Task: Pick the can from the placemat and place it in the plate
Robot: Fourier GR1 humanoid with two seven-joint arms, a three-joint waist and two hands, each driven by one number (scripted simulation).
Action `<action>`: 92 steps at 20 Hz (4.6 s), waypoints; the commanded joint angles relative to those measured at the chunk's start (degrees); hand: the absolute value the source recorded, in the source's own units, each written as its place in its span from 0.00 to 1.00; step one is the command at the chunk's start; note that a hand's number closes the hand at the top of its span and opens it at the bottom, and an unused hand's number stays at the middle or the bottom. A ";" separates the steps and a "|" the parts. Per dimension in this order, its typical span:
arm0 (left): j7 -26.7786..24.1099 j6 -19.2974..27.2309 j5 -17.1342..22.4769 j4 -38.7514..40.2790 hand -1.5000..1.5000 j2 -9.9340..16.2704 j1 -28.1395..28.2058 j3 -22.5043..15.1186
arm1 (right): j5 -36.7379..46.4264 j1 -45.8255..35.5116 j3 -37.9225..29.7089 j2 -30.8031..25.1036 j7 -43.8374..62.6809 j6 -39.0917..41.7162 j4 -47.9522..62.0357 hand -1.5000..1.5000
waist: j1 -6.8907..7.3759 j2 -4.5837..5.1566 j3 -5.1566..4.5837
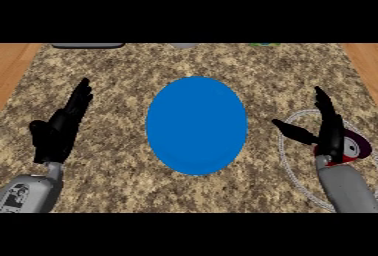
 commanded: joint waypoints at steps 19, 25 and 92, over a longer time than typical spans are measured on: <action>-0.03 -0.91 -2.19 4.11 0.50 -3.14 -2.82 1.73 | 8.71 10.66 0.61 -28.59 50.73 29.08 -35.29 0.00 | -0.62 -0.54 0.13; 0.36 0.13 -5.25 1.86 0.50 -6.17 -1.85 -0.67 | 4.54 6.47 -1.70 -27.68 55.68 36.90 -31.76 0.00 | 0.41 -0.32 0.22; 1.08 -8.80 -12.57 5.54 0.50 -11.67 -5.15 10.41 | 55.69 20.90 14.73 -2.34 28.39 25.27 -58.33 1.00 | 0.37 -0.26 0.19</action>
